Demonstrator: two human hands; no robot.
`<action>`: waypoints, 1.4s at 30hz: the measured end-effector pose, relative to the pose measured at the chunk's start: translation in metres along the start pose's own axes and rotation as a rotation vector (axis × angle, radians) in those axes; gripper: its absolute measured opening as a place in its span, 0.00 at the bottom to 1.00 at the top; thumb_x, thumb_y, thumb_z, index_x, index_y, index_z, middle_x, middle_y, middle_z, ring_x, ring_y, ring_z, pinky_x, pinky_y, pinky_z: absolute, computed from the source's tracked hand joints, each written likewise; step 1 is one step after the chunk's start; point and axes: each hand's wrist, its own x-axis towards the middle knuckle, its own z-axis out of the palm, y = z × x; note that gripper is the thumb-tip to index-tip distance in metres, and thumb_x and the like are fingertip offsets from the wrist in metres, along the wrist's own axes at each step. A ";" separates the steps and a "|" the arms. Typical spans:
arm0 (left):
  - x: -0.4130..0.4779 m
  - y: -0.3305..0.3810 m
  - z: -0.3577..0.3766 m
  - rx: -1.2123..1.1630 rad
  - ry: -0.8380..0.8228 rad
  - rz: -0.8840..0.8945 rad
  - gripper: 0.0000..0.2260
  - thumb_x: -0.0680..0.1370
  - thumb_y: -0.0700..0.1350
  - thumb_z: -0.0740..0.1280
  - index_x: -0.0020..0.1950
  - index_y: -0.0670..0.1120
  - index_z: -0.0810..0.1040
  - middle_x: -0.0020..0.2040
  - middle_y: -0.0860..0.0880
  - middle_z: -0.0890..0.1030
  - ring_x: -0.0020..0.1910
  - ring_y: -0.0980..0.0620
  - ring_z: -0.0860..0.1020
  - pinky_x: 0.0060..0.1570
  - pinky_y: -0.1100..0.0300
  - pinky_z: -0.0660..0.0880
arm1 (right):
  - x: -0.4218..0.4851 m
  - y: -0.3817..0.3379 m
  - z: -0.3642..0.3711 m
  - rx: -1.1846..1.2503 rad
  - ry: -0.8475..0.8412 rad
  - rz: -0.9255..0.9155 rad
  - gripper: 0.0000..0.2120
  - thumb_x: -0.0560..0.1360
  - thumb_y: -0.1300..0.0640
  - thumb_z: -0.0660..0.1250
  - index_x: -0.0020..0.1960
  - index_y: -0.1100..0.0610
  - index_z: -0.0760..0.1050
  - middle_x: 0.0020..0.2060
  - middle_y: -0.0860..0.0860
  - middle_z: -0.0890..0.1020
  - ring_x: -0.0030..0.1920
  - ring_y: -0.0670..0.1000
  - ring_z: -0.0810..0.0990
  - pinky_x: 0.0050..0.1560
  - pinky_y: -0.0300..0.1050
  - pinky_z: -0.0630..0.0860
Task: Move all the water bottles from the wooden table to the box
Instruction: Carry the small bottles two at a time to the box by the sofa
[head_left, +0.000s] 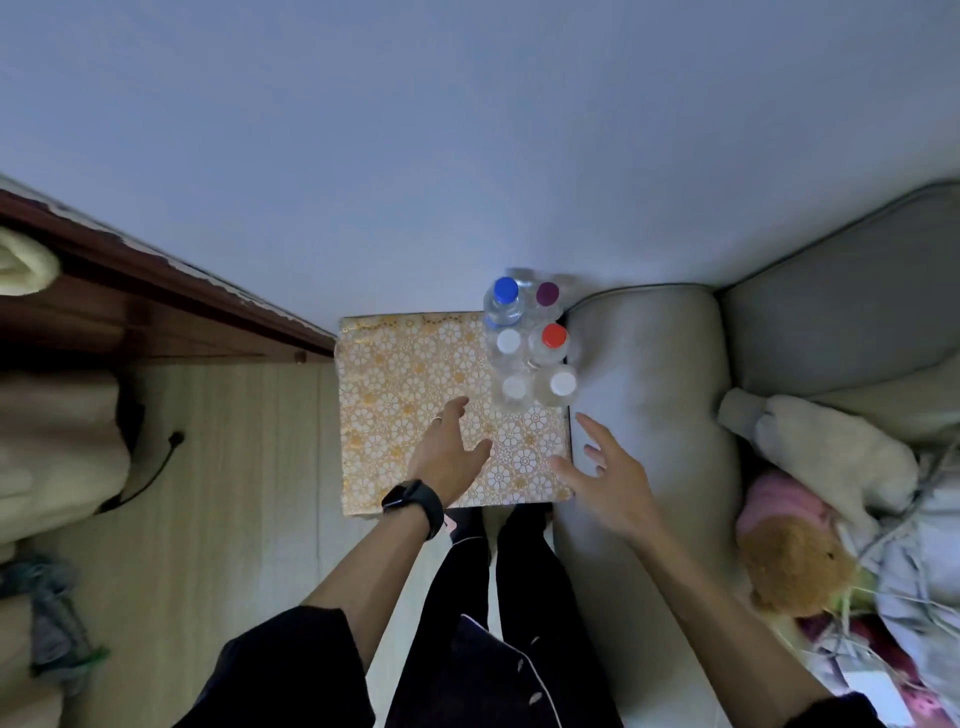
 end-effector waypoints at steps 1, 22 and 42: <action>-0.012 0.000 -0.008 -0.020 0.012 -0.003 0.30 0.77 0.53 0.70 0.76 0.51 0.61 0.71 0.48 0.74 0.65 0.46 0.76 0.54 0.55 0.74 | -0.014 -0.006 -0.001 -0.005 0.002 -0.009 0.31 0.72 0.37 0.73 0.72 0.34 0.68 0.65 0.33 0.72 0.69 0.44 0.72 0.70 0.49 0.71; -0.230 -0.105 -0.124 -0.393 0.517 -0.324 0.17 0.80 0.57 0.65 0.69 0.60 0.73 0.67 0.51 0.76 0.55 0.53 0.77 0.49 0.63 0.69 | -0.108 -0.166 0.080 -0.625 -0.357 -0.641 0.17 0.79 0.43 0.66 0.66 0.45 0.78 0.63 0.38 0.78 0.66 0.41 0.74 0.59 0.22 0.61; -0.616 -0.154 0.112 -1.041 1.644 -1.322 0.16 0.80 0.51 0.69 0.66 0.50 0.78 0.63 0.49 0.80 0.64 0.49 0.76 0.61 0.58 0.70 | -0.416 -0.122 0.365 -1.163 -1.529 -1.658 0.13 0.77 0.47 0.71 0.60 0.50 0.82 0.58 0.45 0.83 0.62 0.48 0.78 0.64 0.40 0.68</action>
